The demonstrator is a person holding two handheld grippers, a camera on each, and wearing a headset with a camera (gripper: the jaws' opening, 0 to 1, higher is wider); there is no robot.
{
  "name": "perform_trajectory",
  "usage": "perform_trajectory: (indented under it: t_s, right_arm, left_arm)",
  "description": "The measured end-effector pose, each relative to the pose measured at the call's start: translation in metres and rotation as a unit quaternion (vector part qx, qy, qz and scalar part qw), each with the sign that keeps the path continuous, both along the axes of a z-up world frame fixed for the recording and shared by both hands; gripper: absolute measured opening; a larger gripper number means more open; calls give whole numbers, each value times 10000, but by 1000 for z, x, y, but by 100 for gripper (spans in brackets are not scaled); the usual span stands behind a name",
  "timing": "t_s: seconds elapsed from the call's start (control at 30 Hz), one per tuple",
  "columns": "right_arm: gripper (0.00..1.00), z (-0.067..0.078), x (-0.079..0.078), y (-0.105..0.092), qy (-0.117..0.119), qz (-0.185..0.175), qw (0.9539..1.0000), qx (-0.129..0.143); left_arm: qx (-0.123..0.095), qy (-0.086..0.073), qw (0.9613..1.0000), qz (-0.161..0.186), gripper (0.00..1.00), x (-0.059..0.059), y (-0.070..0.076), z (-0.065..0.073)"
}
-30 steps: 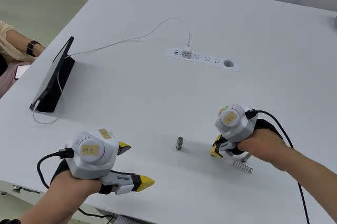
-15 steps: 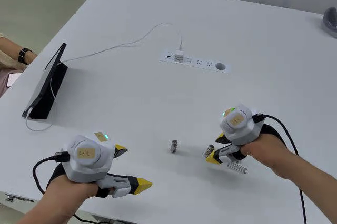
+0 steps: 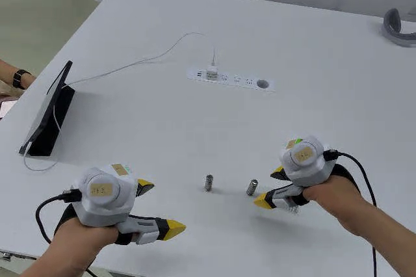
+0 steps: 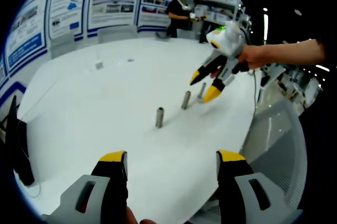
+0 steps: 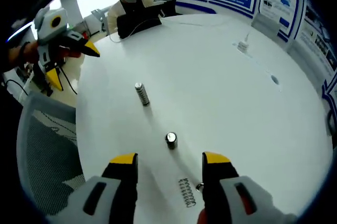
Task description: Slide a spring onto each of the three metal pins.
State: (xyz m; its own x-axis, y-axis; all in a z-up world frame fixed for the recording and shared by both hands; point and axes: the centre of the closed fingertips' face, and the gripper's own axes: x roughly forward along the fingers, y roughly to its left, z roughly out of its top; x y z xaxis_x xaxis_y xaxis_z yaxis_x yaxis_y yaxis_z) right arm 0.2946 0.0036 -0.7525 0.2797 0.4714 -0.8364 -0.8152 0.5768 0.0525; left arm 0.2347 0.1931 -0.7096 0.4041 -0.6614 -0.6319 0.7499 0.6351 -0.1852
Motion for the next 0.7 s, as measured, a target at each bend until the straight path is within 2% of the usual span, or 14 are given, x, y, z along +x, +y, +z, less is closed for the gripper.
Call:
perform_trajectory:
  t_s: [0.1, 0.3, 0.5, 0.7]
  right_arm:
    - [52, 3, -2, 0, 27, -77, 9999, 114]
    - [54, 14, -3, -7, -94, -410, 9984, 386]
    - [56, 27, -2, -15, -203, -921, 9916, 889]
    - [59, 31, -7, -28, -262, -1281, 9845, 1164]
  left_arm:
    - [-14, -5, 10000, 6, 70, 1, -1, 1]
    - [-48, -9, 10000, -20, 70, 3, -6, 2]
    - [-53, -23, 10000, -68, 70, 4, -10, 3]
    - [-46, -27, 9999, -102, 70, 5, -14, 5]
